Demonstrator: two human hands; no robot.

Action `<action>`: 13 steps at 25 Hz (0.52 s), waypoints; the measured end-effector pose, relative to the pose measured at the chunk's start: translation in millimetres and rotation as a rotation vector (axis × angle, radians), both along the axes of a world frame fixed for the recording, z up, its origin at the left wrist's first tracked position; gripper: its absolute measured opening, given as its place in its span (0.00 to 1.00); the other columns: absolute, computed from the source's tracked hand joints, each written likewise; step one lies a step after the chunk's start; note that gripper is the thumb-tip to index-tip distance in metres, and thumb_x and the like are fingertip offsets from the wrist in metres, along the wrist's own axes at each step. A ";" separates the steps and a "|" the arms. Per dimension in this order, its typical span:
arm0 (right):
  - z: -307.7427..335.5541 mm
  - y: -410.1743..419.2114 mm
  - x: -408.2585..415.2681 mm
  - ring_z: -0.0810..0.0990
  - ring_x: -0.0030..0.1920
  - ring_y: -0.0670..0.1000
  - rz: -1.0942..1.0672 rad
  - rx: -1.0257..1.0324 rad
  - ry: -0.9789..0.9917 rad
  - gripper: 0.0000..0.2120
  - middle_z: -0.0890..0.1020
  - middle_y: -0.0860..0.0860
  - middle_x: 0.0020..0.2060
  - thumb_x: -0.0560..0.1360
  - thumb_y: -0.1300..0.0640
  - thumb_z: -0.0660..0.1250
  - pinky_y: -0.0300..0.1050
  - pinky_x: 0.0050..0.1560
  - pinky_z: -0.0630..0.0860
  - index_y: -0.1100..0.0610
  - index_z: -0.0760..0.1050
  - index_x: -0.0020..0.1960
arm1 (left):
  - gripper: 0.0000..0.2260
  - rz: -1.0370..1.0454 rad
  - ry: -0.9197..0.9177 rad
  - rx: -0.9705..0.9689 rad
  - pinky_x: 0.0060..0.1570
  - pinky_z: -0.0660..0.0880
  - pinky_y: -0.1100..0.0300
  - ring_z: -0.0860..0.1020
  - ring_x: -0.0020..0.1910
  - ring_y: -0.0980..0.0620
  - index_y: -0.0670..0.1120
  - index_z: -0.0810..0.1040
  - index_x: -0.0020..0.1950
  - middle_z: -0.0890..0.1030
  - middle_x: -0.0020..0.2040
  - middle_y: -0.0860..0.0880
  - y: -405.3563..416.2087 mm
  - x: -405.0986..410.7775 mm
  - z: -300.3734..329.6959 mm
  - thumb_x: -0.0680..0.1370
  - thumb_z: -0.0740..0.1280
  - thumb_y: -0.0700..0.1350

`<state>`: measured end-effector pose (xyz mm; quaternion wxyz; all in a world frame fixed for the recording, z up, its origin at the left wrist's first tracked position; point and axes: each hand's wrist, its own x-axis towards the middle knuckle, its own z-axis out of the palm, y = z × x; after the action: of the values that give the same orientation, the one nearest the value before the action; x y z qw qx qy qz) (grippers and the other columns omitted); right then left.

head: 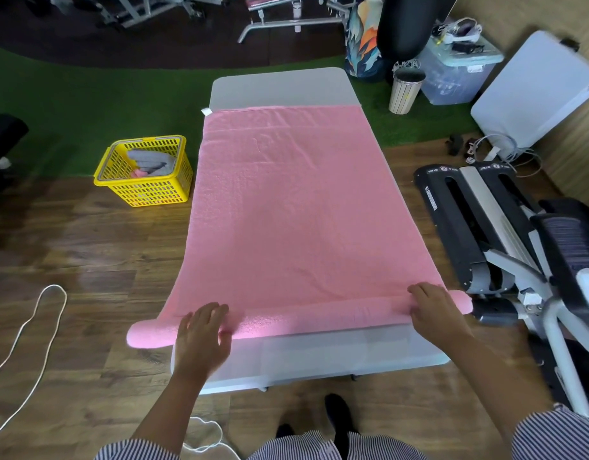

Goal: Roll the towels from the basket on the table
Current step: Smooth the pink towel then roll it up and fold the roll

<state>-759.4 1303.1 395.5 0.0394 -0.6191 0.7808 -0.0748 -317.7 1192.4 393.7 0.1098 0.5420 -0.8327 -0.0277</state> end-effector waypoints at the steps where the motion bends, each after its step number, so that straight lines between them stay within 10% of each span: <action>1: 2.2 -2.6 3.2 0.78 0.39 0.59 -0.010 -0.029 -0.012 0.16 0.80 0.56 0.41 0.59 0.72 0.70 0.56 0.46 0.78 0.62 0.77 0.45 | 0.14 0.013 0.018 -0.023 0.53 0.75 0.42 0.81 0.48 0.46 0.46 0.80 0.51 0.83 0.49 0.47 1.0 -1.6 0.4 0.67 0.65 0.42; 9: -5.4 2.8 11.0 0.81 0.40 0.60 -0.004 0.000 -0.023 0.18 0.83 0.57 0.40 0.55 0.70 0.75 0.62 0.52 0.77 0.63 0.80 0.45 | 0.15 0.019 0.087 0.055 0.53 0.75 0.42 0.82 0.46 0.48 0.46 0.82 0.48 0.84 0.47 0.50 4.5 -6.7 0.9 0.62 0.73 0.37; 13: -0.2 -1.5 5.7 0.79 0.37 0.62 -0.036 0.066 -0.127 0.11 0.82 0.59 0.36 0.61 0.73 0.68 0.56 0.46 0.78 0.65 0.79 0.43 | 0.12 0.024 0.082 0.066 0.37 0.76 0.55 0.80 0.30 0.52 0.49 0.82 0.44 0.83 0.36 0.55 7.3 -9.7 13.0 0.67 0.61 0.45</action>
<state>-753.7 1301.6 395.3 0.1080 -0.5973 0.7897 -0.0890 -327.4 1199.7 406.7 0.1262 0.5535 -0.8197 -0.0758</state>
